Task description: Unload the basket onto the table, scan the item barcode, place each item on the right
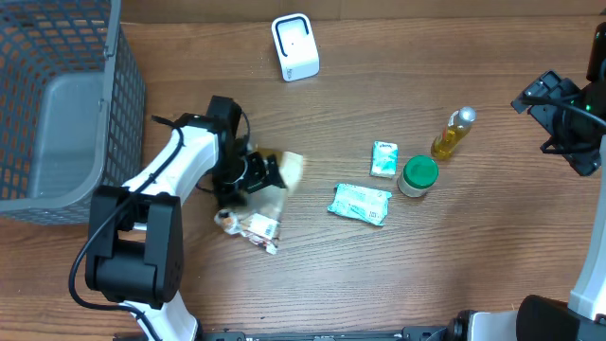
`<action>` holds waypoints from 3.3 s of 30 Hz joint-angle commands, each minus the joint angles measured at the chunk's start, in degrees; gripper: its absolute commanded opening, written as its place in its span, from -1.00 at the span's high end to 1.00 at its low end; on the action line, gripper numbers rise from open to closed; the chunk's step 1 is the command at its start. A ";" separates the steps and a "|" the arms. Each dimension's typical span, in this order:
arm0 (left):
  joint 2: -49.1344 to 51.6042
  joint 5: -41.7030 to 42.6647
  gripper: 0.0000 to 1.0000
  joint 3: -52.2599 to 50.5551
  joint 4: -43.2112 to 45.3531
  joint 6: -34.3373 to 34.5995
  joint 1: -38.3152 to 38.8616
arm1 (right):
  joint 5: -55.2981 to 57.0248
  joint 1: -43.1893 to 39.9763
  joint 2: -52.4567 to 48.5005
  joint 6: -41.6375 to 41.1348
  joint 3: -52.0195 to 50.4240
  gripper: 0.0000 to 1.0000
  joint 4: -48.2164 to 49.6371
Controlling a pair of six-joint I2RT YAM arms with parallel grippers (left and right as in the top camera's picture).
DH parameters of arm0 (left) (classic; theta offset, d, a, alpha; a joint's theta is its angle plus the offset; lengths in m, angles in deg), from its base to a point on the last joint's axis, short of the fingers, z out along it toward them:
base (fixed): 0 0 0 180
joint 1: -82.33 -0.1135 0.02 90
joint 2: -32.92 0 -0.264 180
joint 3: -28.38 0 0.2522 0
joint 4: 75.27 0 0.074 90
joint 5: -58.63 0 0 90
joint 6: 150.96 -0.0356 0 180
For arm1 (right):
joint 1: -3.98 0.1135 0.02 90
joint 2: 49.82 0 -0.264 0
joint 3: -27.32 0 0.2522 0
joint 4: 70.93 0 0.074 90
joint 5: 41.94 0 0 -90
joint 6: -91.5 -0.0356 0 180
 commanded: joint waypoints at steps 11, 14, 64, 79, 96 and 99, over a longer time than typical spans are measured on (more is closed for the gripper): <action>-3.72 2.16 -0.73 2.38 -0.48 -0.87 1.16 | 0.15 -0.22 0.48 -0.17 0.13 -1.00 0.11; -3.82 -2.51 -0.54 2.32 -0.68 -4.52 1.75 | 0.15 -0.22 0.48 -0.20 0.13 -1.00 0.11; -3.39 -26.18 0.09 -2.25 9.97 0.22 12.63 | 0.15 -0.22 0.48 -0.17 0.13 -1.00 0.11; -3.39 -38.34 0.35 -2.95 5.46 12.61 11.74 | 0.15 -0.22 0.48 -0.17 0.13 -1.00 0.11; -4.07 -22.77 0.09 -2.75 0.85 17.77 -1.53 | 0.15 -0.22 0.48 -0.17 0.13 -1.00 0.11; -4.07 -21.42 0.07 -2.69 0.20 12.59 -2.67 | 0.15 -0.22 0.48 -0.17 0.13 -1.00 0.11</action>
